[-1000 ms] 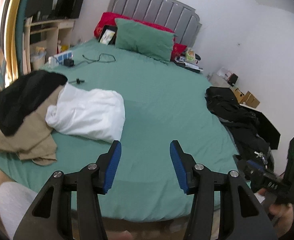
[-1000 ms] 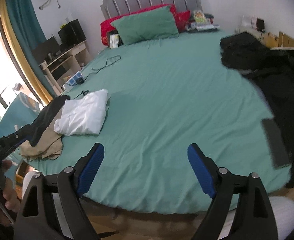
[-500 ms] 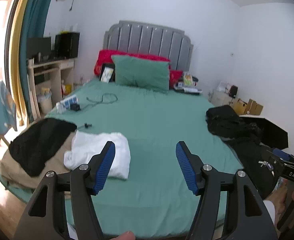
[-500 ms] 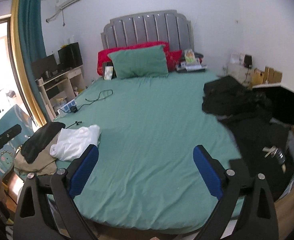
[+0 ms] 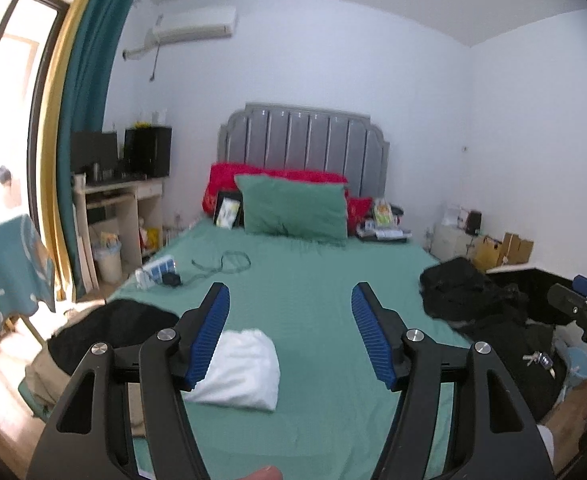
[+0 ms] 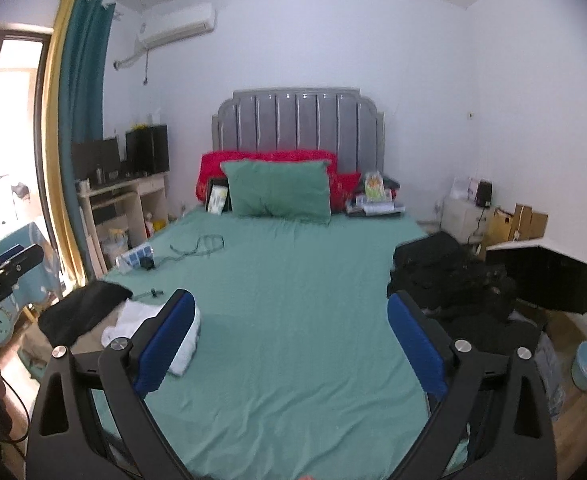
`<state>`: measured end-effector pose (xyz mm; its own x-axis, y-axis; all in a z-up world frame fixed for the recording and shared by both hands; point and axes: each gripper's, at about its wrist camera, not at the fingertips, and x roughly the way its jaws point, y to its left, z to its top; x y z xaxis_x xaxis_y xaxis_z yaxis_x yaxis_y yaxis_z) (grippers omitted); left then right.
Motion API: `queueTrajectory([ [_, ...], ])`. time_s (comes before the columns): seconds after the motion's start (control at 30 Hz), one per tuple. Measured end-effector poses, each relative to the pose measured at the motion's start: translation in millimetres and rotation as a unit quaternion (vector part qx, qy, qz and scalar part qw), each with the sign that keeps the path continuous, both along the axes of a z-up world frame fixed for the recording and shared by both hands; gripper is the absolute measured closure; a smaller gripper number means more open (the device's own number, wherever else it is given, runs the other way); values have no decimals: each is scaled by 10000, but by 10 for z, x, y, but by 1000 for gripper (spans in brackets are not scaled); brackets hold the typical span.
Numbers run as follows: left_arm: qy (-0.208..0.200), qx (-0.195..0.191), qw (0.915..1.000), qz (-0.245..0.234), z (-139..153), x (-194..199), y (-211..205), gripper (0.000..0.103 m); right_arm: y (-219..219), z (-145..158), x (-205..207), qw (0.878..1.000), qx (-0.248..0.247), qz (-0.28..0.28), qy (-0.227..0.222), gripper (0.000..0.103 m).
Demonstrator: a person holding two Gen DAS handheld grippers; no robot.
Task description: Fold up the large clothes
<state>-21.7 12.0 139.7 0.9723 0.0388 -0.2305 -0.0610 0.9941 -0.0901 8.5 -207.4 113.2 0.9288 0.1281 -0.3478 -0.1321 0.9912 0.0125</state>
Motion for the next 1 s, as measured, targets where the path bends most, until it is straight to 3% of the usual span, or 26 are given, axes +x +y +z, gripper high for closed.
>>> queueTrajectory([
  [0.2,-481,-44,9988,81,236,-280,60,35,78,256,-161,9987,67,100,-494,3],
  [0.27,-635,-33,9979,120,287,-346,70,24,106,302,-209,9969,147,343,-693,2],
  [0.37,-980,66,9950,195,342,-450,88,18,155,323,-226,9956,196,358,-848,1],
  [0.5,-765,242,9968,57,289,-375,49,15,227,290,-193,9955,200,326,-864,1],
  [0.63,-487,71,9988,20,157,-312,104,15,306,227,-116,9957,263,544,-701,1],
  [1.0,-334,11,9993,176,-48,-243,283,15,481,-11,40,9983,61,493,-314,1],
])
